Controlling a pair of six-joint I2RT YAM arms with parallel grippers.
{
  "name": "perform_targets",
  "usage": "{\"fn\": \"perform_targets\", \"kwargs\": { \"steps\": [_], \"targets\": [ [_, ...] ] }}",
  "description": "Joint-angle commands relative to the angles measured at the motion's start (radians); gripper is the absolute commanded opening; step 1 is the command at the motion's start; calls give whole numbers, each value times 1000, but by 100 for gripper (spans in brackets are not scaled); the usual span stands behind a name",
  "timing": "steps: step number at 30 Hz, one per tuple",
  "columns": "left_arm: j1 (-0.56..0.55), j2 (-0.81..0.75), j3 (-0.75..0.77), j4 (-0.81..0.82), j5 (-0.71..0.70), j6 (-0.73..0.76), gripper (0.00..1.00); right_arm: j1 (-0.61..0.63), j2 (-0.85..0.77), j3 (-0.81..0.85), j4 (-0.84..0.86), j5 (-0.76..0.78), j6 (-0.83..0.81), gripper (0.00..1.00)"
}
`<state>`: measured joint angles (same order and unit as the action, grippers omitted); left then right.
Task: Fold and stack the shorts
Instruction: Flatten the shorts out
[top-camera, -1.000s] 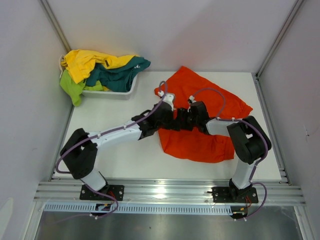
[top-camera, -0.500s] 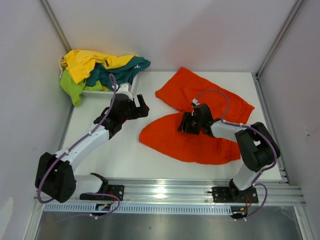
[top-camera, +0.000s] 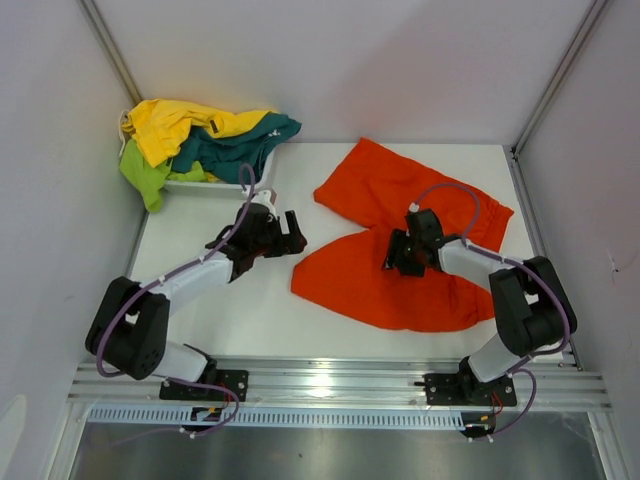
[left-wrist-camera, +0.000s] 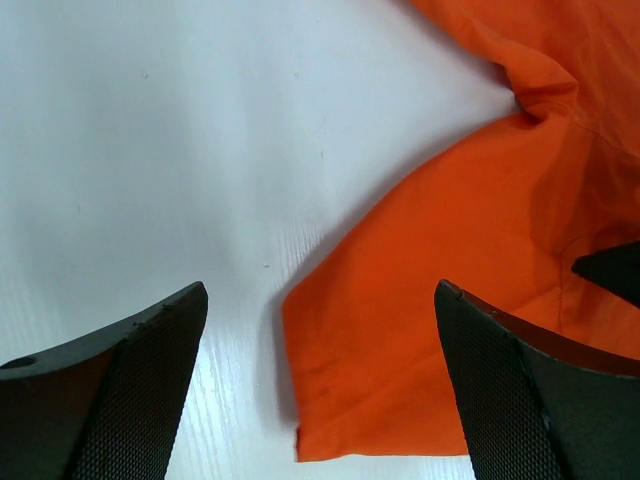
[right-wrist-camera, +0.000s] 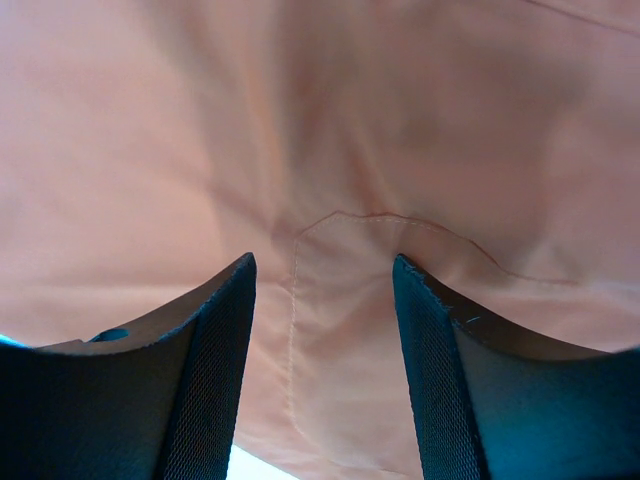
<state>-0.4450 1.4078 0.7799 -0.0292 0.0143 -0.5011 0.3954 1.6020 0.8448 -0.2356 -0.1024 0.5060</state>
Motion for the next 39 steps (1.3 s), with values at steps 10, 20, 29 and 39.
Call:
{"fn": "perform_targets", "kwargs": {
  "steps": [10,20,29,39],
  "targets": [
    [-14,55,-103,225,162,-93,94,-118,-161,-73,-232,251,25,59],
    [-84,-12,-226,342,207,-224,94,158,-412,-20,-166,245,-47,70],
    [49,-176,-242,221,171,-212,95,634,-217,174,-314,613,15,73],
    [216,-314,-304,129,185,-205,97,890,68,390,-468,760,91,72]
  ]
}}
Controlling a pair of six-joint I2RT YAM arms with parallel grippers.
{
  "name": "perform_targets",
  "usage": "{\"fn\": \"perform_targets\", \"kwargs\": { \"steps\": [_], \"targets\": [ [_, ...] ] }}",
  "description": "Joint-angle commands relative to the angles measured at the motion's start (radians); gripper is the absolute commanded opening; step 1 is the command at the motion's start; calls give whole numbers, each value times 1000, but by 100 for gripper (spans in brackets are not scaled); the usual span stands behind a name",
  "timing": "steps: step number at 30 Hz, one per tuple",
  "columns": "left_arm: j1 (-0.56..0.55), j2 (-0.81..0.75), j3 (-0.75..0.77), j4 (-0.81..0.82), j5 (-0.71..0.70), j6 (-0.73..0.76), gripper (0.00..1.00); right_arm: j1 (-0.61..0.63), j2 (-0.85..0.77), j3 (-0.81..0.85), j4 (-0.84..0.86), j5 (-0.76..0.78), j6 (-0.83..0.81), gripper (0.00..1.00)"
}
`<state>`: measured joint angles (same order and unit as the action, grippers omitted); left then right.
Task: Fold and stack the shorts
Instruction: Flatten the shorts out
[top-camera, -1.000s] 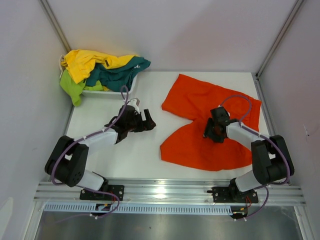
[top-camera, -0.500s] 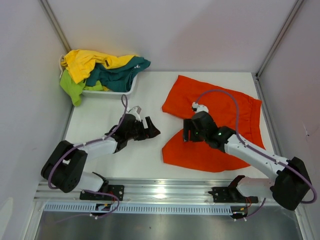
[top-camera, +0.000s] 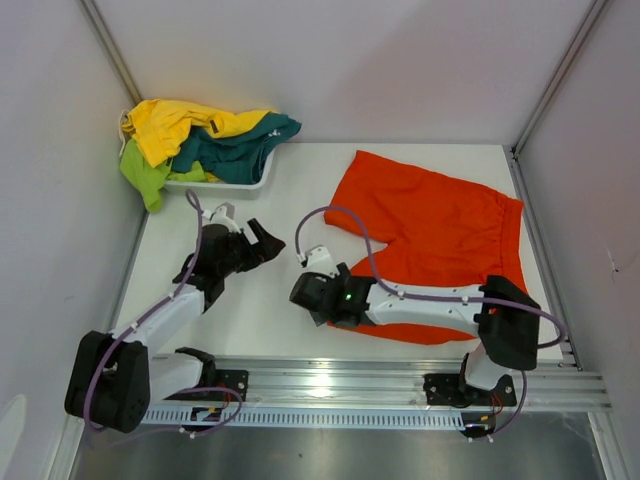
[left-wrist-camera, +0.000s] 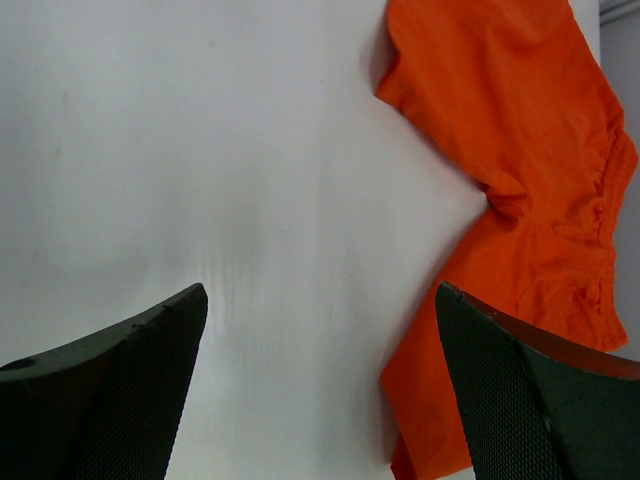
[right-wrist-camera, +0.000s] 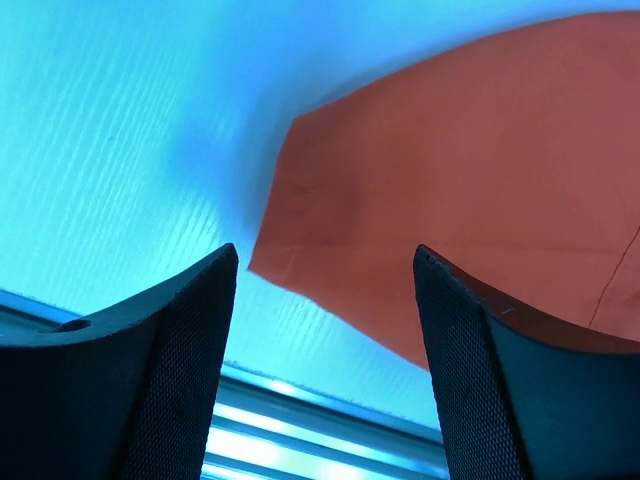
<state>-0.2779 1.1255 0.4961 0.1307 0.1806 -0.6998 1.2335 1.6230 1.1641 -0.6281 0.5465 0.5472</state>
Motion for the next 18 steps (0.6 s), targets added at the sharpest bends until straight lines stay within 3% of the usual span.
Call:
{"fn": "perform_targets", "kwargs": {
  "steps": [1,18],
  "targets": [
    [58,-36,-34,-29,25,-7,97,66,66,100,-90,121,59,72],
    [82,-79,-54,-34,36,17,98,139,405,334,-395,299,181,72]
  ]
}}
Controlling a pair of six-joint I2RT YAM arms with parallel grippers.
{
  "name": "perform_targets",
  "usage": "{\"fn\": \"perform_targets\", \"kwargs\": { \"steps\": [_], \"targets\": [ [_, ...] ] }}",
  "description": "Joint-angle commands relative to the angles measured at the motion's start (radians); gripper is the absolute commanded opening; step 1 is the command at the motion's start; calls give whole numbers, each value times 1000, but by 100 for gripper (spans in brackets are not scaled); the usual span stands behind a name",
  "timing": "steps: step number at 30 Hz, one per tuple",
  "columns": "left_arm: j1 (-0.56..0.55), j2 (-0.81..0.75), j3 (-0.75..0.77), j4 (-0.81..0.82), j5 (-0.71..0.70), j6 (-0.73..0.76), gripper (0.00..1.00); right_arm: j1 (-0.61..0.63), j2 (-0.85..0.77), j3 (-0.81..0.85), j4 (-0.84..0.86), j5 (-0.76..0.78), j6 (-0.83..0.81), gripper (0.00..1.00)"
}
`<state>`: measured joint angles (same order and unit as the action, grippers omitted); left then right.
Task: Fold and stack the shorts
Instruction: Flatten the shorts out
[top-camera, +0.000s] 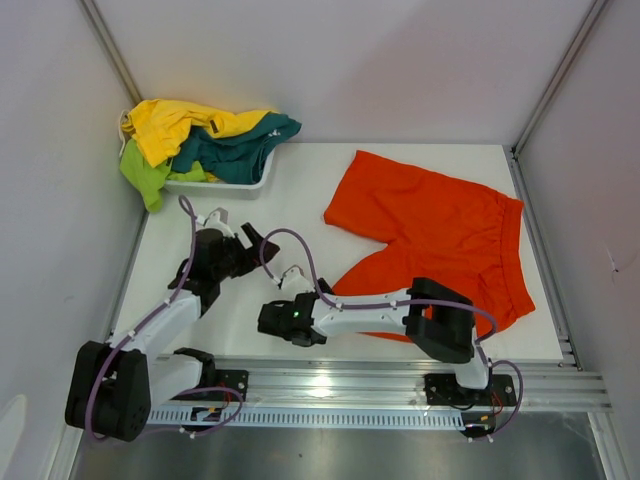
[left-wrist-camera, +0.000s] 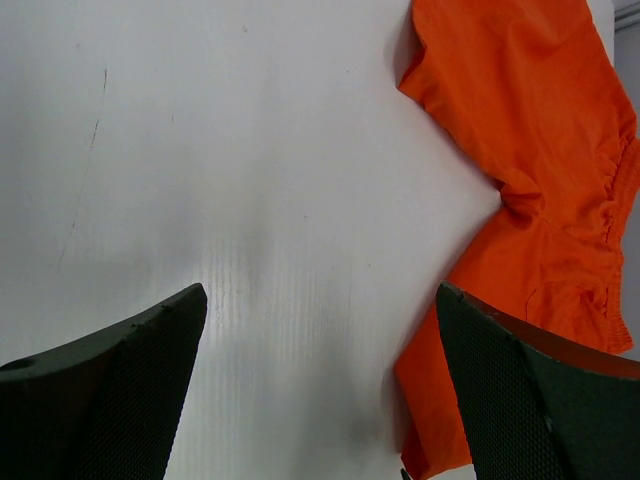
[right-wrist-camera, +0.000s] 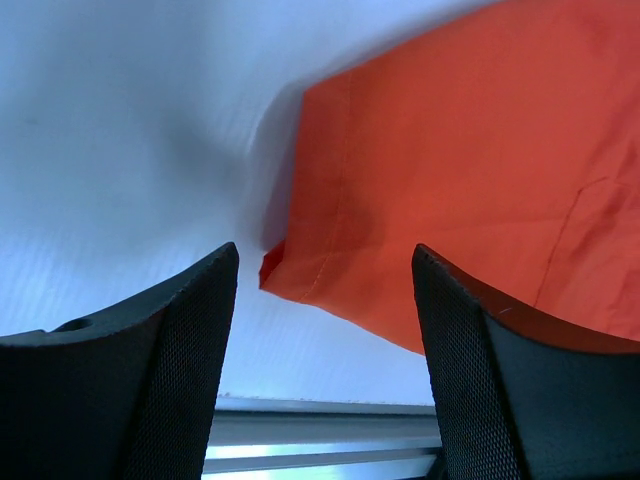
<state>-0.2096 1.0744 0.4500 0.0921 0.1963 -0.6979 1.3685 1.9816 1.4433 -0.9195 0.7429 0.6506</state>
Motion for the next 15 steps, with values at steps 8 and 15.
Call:
{"fn": "perform_targets", "kwargs": {
  "steps": [8,15],
  "targets": [
    [13,-25,-20,11,28,32,98,-2,73,85,-193,202,172,58],
    [12,-25,-37,31,40,58,97,-43,7,36,-137,208,150,26]
  ]
}}
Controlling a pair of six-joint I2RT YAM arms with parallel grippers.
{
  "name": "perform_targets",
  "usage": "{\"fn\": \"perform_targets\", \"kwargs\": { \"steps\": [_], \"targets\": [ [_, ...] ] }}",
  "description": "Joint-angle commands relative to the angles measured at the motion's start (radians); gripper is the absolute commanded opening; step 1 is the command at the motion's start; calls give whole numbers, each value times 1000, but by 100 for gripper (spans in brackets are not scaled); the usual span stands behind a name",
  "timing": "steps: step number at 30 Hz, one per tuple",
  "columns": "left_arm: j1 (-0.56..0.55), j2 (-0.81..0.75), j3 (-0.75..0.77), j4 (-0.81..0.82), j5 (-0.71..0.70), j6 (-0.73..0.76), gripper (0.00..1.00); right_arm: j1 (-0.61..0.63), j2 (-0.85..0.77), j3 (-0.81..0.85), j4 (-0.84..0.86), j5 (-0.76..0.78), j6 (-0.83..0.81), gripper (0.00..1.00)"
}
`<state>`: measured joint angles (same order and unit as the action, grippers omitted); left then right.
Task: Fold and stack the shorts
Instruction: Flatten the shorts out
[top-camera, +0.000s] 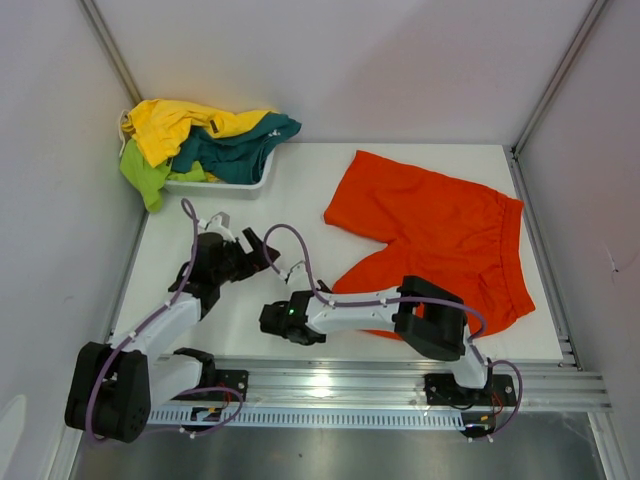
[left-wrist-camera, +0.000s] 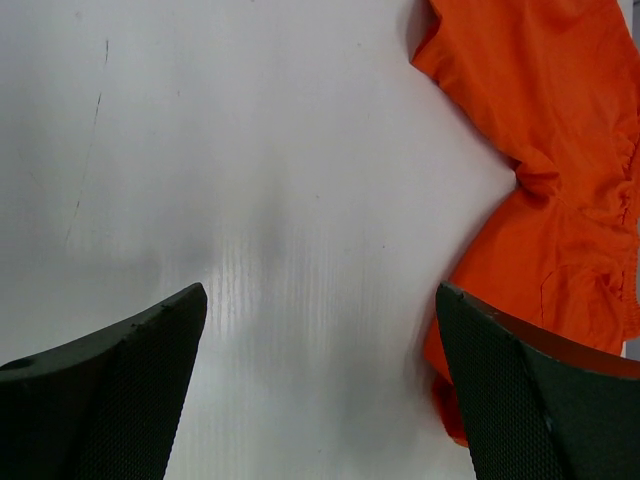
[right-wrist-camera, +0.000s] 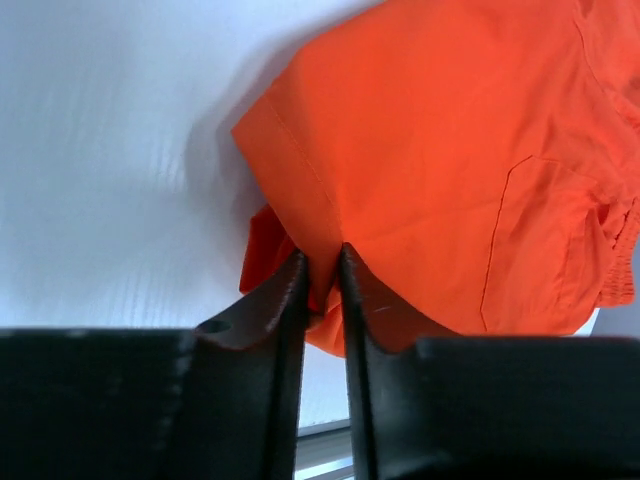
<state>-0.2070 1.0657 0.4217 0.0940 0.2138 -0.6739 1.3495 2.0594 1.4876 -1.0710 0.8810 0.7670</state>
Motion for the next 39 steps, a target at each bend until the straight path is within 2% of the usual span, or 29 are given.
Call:
{"fn": "perform_targets", "kwargs": {
  "steps": [1,5,7,12,16,21,25,30,39],
  "targets": [
    [3,-15,-11,29,24,42,97,-30,-76,-19,23,69,31,19],
    [-44,-18,2,19,-20,69,95,-53,-148,-68,95,38,-1,16],
    [-93,-18,3,29,-39,77,95,-70,-183,-101,162,-8,-33,8],
    [-209,-7,-6,122,-54,132,91,-176,-326,-251,314,-128,-109,0],
    [-339,37,15,164,-106,181,91,-249,-413,-322,436,-218,-182,0],
    [-474,106,58,242,-148,218,90,-325,-487,-362,502,-330,-268,0],
    [-541,164,75,326,-197,232,90,-389,-528,-368,523,-395,-311,0],
    [-600,263,118,401,-209,241,90,-424,-550,-365,533,-439,-348,0],
    [-657,390,190,455,-364,235,89,-441,-585,-380,559,-501,-342,0]
  ]
}}
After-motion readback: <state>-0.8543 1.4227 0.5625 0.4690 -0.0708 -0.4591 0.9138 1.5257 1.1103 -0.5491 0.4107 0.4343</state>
